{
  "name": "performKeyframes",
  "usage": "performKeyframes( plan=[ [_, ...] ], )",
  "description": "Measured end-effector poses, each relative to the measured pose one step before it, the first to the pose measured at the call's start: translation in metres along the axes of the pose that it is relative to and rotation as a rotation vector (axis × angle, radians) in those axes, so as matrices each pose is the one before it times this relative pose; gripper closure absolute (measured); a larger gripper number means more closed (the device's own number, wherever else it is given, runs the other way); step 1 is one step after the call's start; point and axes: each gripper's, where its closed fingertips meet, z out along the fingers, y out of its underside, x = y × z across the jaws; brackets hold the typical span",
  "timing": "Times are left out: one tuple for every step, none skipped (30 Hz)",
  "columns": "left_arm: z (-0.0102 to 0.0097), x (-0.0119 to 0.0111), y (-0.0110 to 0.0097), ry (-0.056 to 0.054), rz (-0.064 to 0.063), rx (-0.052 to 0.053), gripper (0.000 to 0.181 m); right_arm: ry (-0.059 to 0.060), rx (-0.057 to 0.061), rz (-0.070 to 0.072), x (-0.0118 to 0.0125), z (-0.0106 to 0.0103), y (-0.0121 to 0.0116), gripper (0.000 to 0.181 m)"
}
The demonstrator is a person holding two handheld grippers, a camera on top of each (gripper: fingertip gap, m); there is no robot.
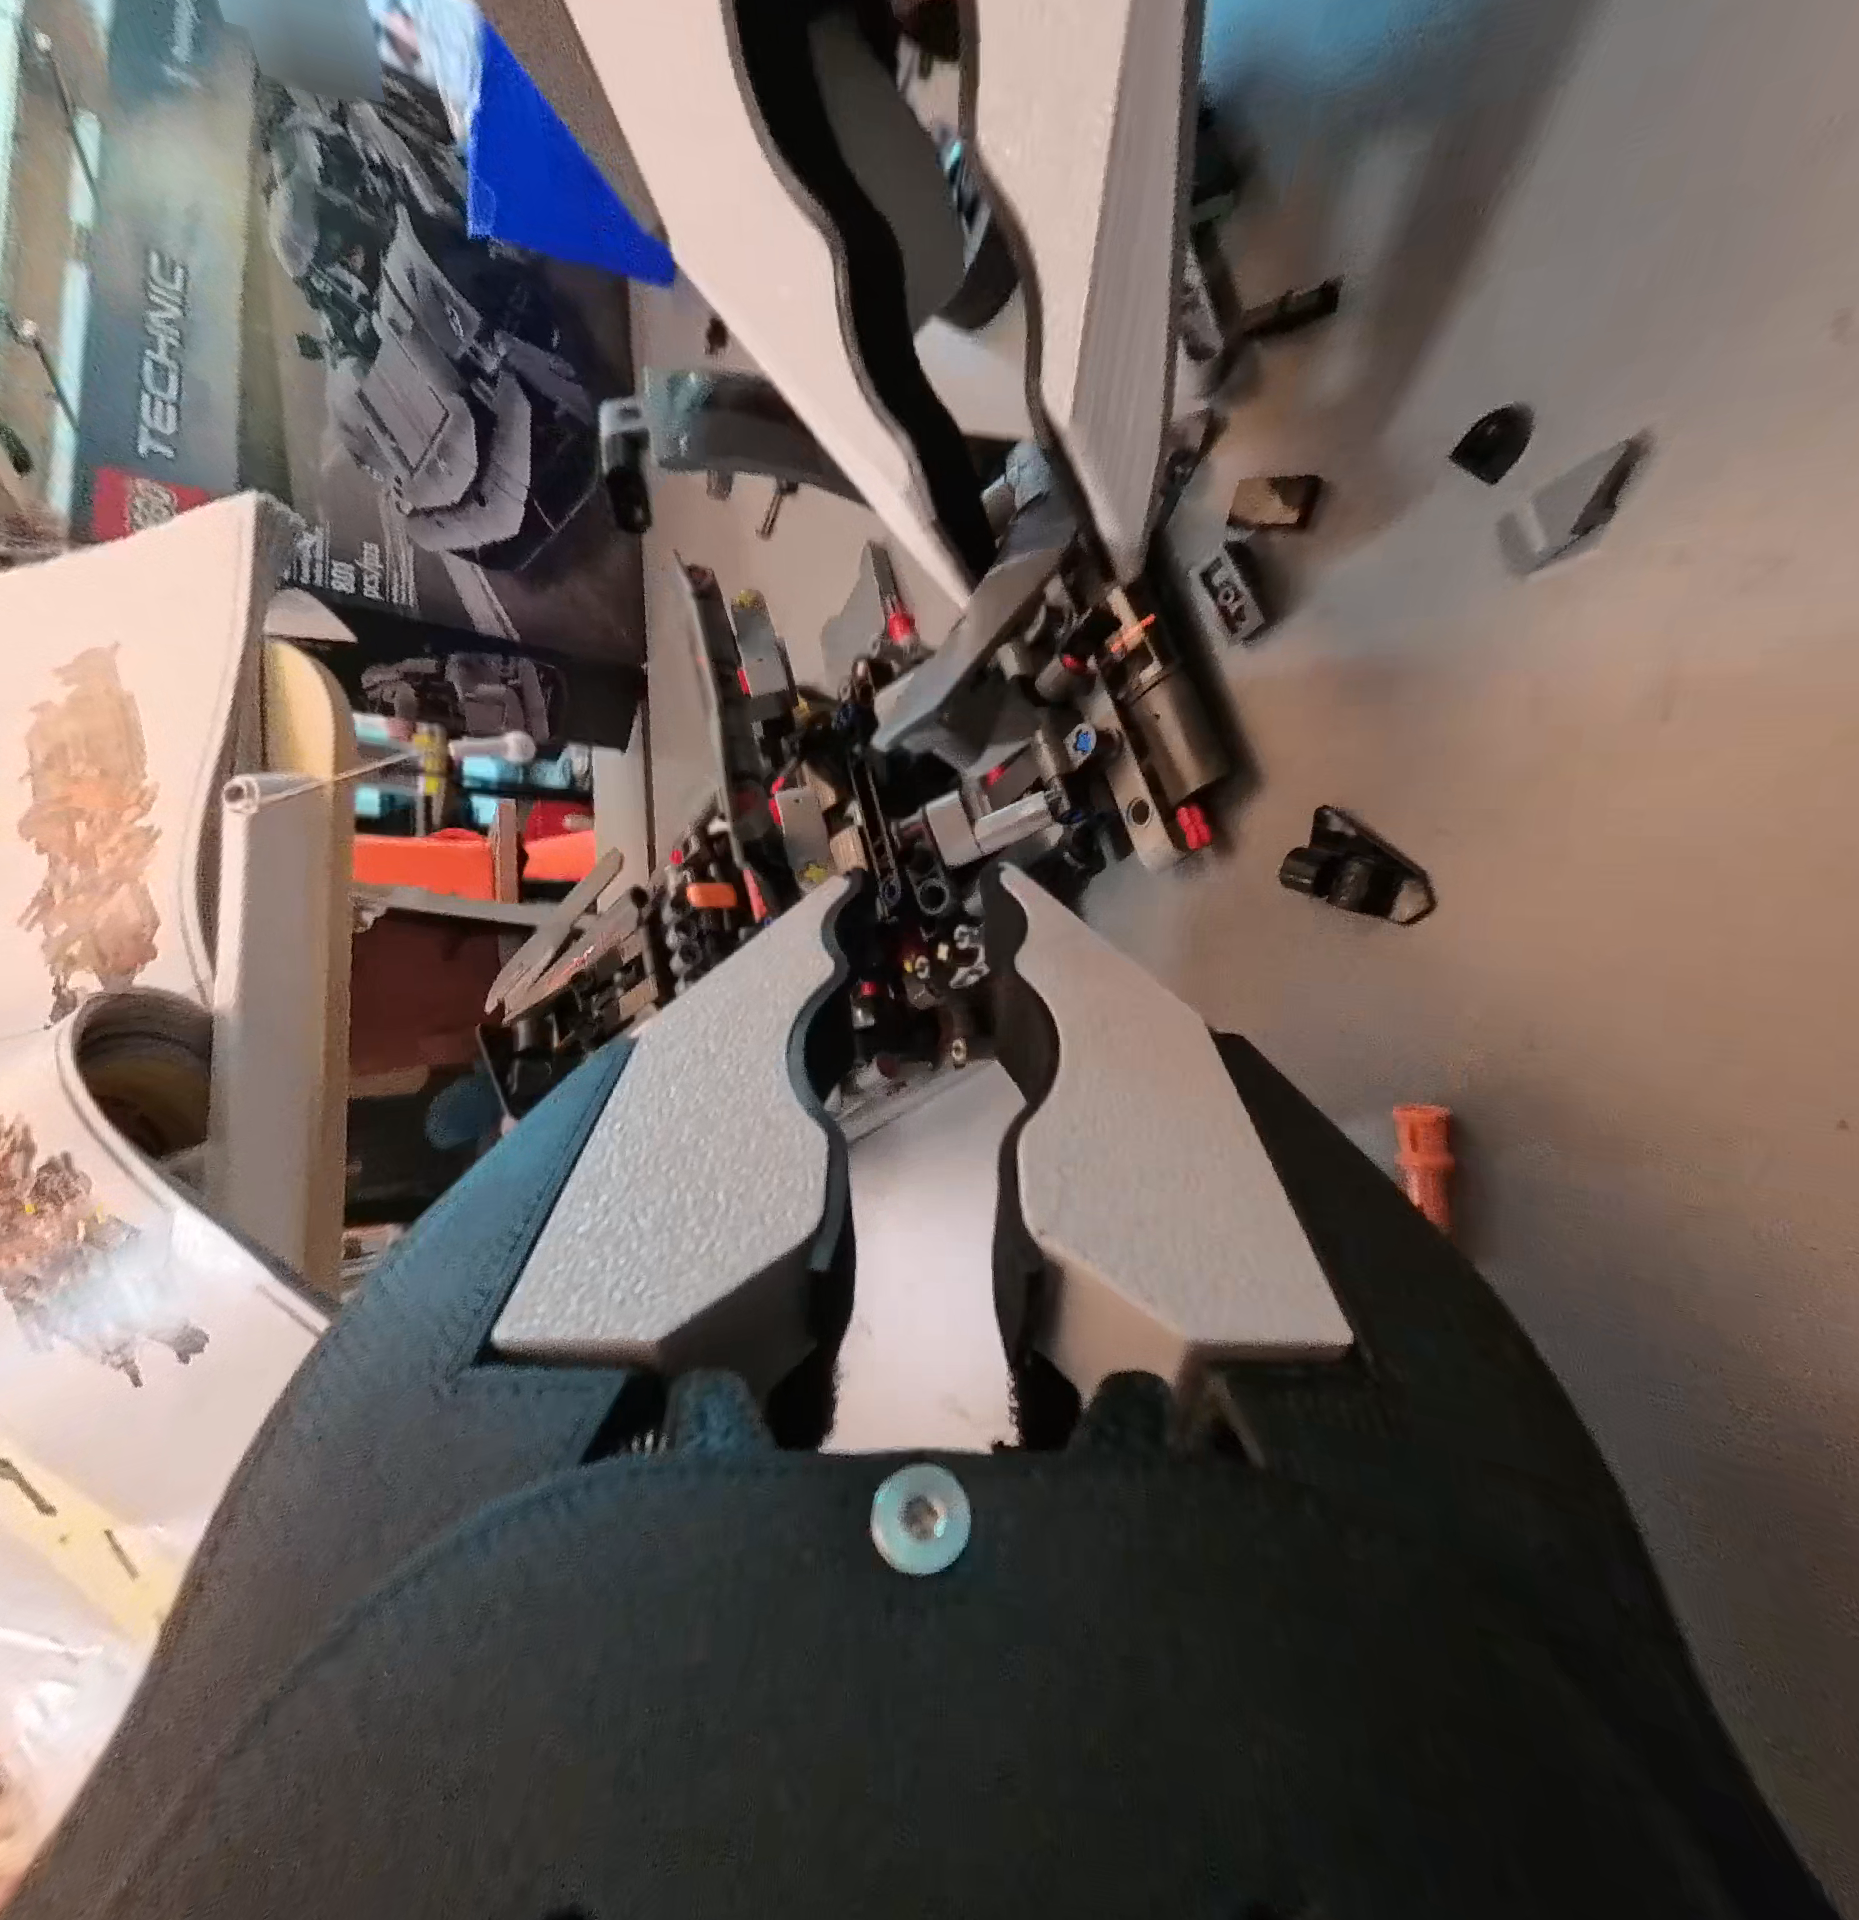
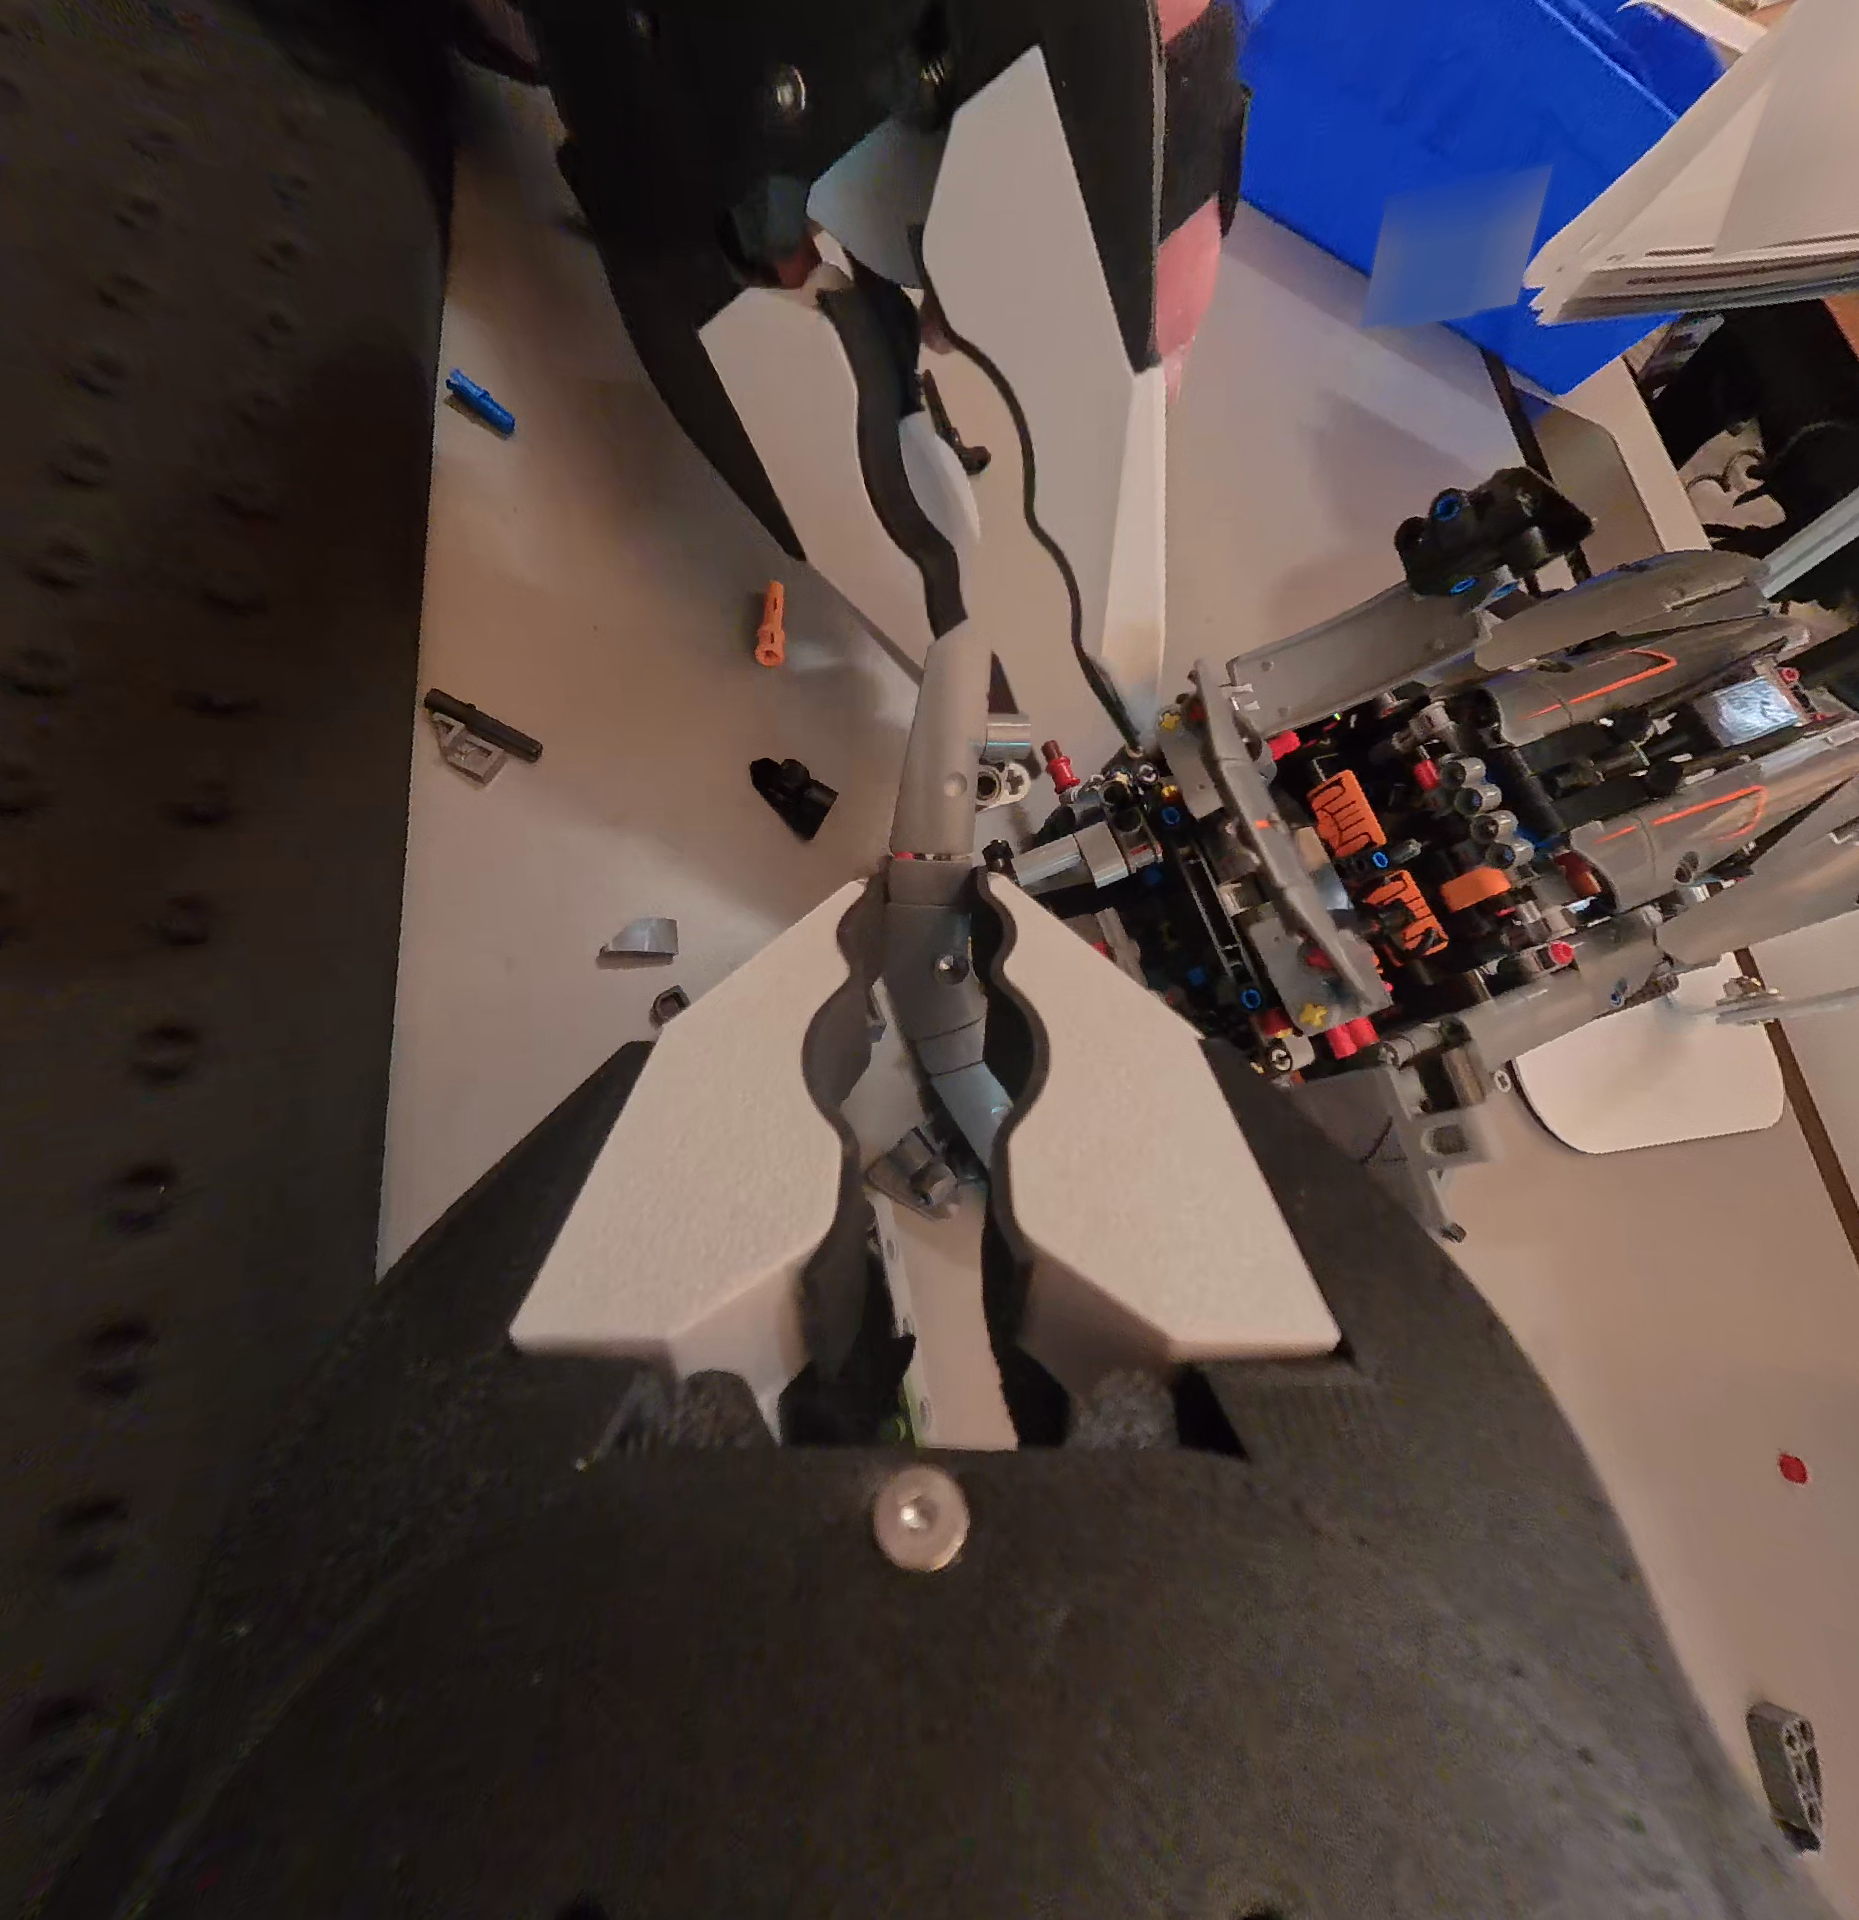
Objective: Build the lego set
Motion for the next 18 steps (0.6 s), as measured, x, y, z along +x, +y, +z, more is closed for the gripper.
performKeyframes(
  plan=[
    [-0.00144, 0.00106, -0.00434, 0.0107, -0.0124, 0.0293, 0.162, -0.0015, 0.001, 0.0013, -0.00018, -0.00021, 0.0, 0.168],
    [0.00056, 0.00243, -0.00378, 0.0142, -0.0152, 0.0186, 0.159, -0.0015, -0.0004, -0.0001, -0.00014, 0.00013, 0.0001, 0.168],
    [0.00201, 0.0012, -0.00157, -0.0033, 0.0052, 0.0035, 0.158, -0.0005, -0.0009, -0.001, -0.00012, 0.00021, -0.00001, 0.168],
    [0.00268, 0.00117, 0.00082, -0.0065, 0.0163, -0.0107, 0.158, -0.0004, -0.0007, -0.0007, -0.00022, 0.00013, -0.00001, 0.168],
    [0.00269, 0.00382, 0.00131, 0.0132, 0.0077, -0.0113, 0.158, -0.0004, -0.0003, -0.0003, -0.00008, 0.00004, 0.00011, 0.168],
    [0.00313, 0.00258, 0.00176, 0.0072, -0.0069, -0.0121, 0.157, 0.0, 0.0003, 0.0001, -0.00001, -0.00006, 0.00002, 0.168],
    [0.00284, 0.0013, 0.00182, -0.0009, 0.0004, -0.0132, 0.158, 0.0004, 0.0003, 0.0005, 0.00006, -0.00003, -0.00012, 0.168],
    [0.00173, 0.00197, 0.00013, 0.0056, 0.007, -0.0055, 0.16, 0.0011, -0.0015, -0.0004, 0.00019, -0.00002, 0.00015, 0.168],
    [0.00154, 0.00246, -0.00095, 0.0117, -0.0005, -0.0037, 0.158, 0.0005, -0.0012, -0.0007, -0.00005, 0.00009, 0.00022, 0.168],
    [0.00314, 0.00322, 0.00278, 0.0163, -0.0024, -0.0258, 0.157, -0.0008, 0.0, 0.0002, -0.00013, 0.00008, -0.00005, 0.168],
    [0.00332, -0.00078, 0.00295, -0.0117, -0.0002, -0.019, 0.155, 0.0008, -0.0019, -0.0007, -0.00004, 0.00025, 0.00028, 0.168],
    [0.00082, 0.00024, -0.0002, 0.0004, -0.0041, 0.0046, 0.158, 0.002, -0.0054, -0.002, 0.00033, 0.00024, 0.00092, 0.168],
    [0.00056, 0.00019, 0.00074, 0.0048, -0.0123, -0.0061, 0.16, -0.0001, -0.003, -0.0003, -0.00004, 0.00035, 0.0005, 0.168],
    [0.00047, 0.00012, 0.00002, 0.0046, -0.0146, -0.0032, 0.16, -0.001, -0.0016, 0.0009, -0.00013, 0.00034, 0.00033, 0.168],
    [0.00052, 0.00007, -0.00029, 0.0061, -0.0152, -0.0034, 0.16, -0.0005, -0.0027, -0.0003, -0.00019, 0.00028, 0.00048, 0.168],
    [0.00046, 0.0001, 0.00004, 0.0075, -0.0145, -0.0029, 0.16, -0.001, -0.0025, -0.0001, -0.00019, 0.00032, 0.00048, 0.168],
    [0.00027, 0.00001, 0.00011, 0.0051, -0.0117, 0.0011, 0.16, -0.001, -0.0018, 0.0005, -0.00018, 0.0003, 0.00032, 0.168],
    [0.00063, 0.00041, 0.00004, 0.0052, -0.0157, 0.0052, 0.16, 0.0002, -0.0027, -0.0007, 0.00006, 0.00032, 0.00038, 0.168]
  ],
)
